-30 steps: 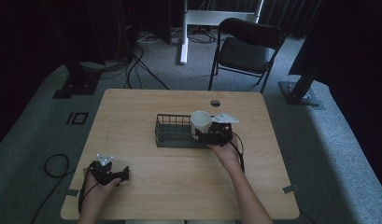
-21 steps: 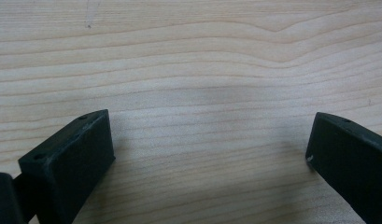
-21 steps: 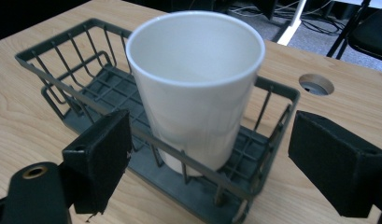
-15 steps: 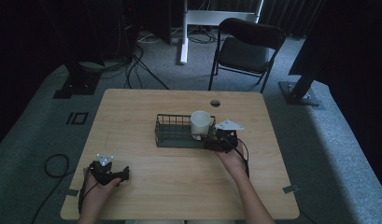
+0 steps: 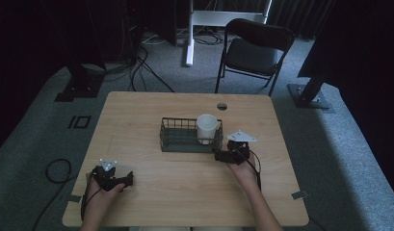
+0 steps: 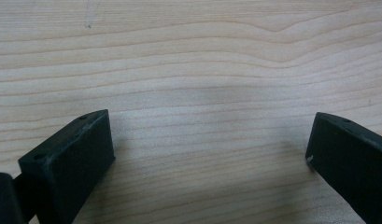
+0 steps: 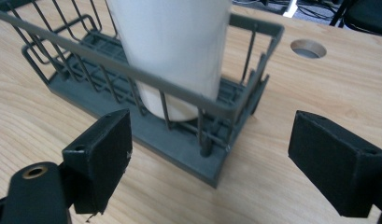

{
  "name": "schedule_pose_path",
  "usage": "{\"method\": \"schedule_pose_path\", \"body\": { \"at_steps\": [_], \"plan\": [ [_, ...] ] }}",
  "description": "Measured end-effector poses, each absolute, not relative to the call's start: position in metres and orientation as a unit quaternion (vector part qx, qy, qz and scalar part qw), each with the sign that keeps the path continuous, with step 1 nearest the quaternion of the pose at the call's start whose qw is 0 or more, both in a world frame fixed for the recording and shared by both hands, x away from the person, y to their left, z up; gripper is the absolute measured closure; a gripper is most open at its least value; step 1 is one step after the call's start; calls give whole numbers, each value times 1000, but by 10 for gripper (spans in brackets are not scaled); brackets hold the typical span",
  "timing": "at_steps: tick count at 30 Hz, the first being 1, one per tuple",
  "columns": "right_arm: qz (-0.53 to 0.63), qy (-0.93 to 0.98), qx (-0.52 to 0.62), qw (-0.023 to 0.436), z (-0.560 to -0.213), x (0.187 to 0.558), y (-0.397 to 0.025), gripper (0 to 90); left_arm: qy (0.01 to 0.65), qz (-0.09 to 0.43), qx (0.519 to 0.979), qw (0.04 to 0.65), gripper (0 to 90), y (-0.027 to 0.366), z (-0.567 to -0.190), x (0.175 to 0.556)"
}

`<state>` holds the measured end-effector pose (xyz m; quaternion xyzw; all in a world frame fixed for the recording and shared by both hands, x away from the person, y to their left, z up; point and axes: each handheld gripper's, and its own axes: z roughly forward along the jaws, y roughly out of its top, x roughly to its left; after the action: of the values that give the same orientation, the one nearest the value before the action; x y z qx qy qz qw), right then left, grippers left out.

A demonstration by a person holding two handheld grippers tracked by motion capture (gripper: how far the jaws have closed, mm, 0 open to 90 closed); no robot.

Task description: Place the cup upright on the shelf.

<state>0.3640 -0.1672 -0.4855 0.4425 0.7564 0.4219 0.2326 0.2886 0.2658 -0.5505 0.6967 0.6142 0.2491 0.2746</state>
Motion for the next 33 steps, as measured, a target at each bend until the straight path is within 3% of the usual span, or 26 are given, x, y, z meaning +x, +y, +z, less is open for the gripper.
{"method": "schedule_pose_path", "body": {
  "at_steps": [33],
  "plan": [
    [372,747,501,231,-535,338,-231,132,614,249,697,274,12,266,-550,289]
  ]
}}
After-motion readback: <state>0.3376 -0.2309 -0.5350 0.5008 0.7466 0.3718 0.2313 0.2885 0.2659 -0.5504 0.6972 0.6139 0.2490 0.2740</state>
